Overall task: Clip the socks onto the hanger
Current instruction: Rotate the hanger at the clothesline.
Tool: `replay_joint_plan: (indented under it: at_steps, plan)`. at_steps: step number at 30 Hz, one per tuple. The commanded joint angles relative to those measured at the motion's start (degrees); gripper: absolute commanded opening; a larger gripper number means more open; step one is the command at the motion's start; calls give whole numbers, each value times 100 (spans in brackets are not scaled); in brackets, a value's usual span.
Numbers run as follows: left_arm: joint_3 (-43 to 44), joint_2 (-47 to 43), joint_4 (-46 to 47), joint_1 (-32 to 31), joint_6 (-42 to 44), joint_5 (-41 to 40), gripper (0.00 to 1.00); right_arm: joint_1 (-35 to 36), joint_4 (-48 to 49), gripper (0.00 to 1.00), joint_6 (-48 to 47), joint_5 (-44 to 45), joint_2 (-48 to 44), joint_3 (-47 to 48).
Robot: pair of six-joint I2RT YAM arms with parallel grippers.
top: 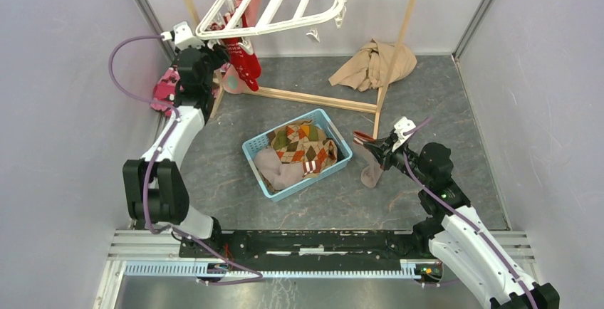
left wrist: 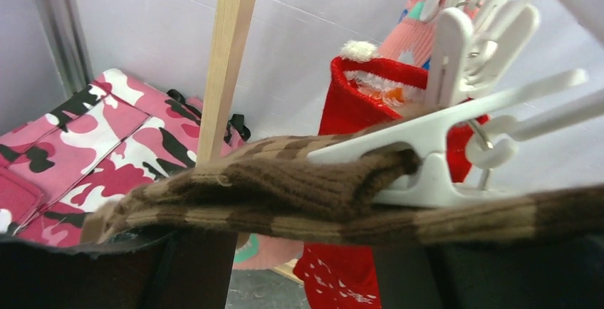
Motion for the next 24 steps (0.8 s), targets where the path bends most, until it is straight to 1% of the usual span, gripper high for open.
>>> replay_joint_plan:
  at_steps: [1,6,9,10,13,18,24]
  plan:
    - [778,425,-135,196,-352,792,69,-10,134,1,-71,-83,-9,125]
    - [1197,851,-205,337,-493,1296,69,-12,145,1,-71,-92,0,125]
    - [1213,933,-120,340,-652,1597,69,-10,136,1,-64,-100,9,130]
    - [1183,930,-83,493,-722,1701,70,-11,136,1,-70,-118,9,133]
    - [917,795,66,585,-976,1975,71,-13,143,1,-72,-168,8,137]
    - [179,363,473,783,-1433,2436,74,-12,197,1,-70,-328,82,152]
    - [-336,-49,579,1040,-1620,3189,76,-10,335,1,-70,-525,184,202]
